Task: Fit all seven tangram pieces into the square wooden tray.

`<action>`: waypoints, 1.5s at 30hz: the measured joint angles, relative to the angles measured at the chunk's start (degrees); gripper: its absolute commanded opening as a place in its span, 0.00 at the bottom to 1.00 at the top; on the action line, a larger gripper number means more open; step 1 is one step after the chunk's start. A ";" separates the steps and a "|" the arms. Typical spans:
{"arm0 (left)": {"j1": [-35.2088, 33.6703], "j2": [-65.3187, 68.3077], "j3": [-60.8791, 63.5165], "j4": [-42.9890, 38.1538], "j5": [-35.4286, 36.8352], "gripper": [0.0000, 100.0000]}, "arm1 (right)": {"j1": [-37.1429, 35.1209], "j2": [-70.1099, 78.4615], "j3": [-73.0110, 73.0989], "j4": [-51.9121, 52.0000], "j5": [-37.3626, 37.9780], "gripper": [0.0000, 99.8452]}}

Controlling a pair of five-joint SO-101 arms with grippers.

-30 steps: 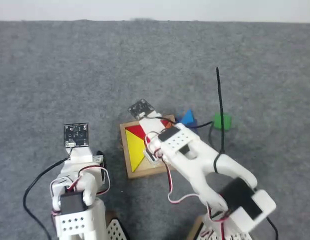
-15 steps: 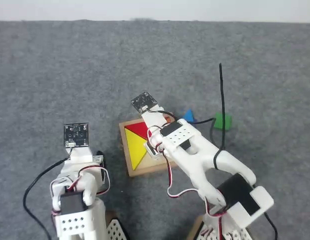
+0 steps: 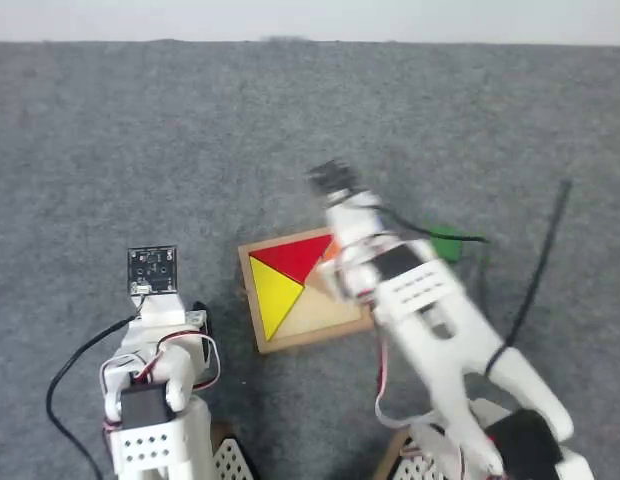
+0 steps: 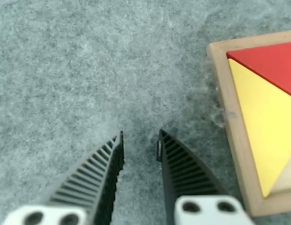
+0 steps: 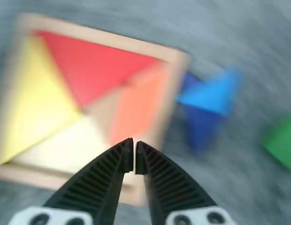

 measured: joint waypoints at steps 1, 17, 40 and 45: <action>0.00 0.00 0.00 0.00 0.00 0.11 | 3.96 0.09 -0.97 1.32 -0.53 0.18; 0.00 0.00 0.00 0.00 0.00 0.11 | 19.96 36.84 -30.51 9.58 0.88 0.28; 0.00 0.00 0.00 0.00 0.00 0.11 | 22.42 41.32 -36.31 13.10 0.97 0.04; 0.00 0.00 0.00 0.00 0.00 0.11 | 12.84 30.68 -25.49 11.16 2.99 0.03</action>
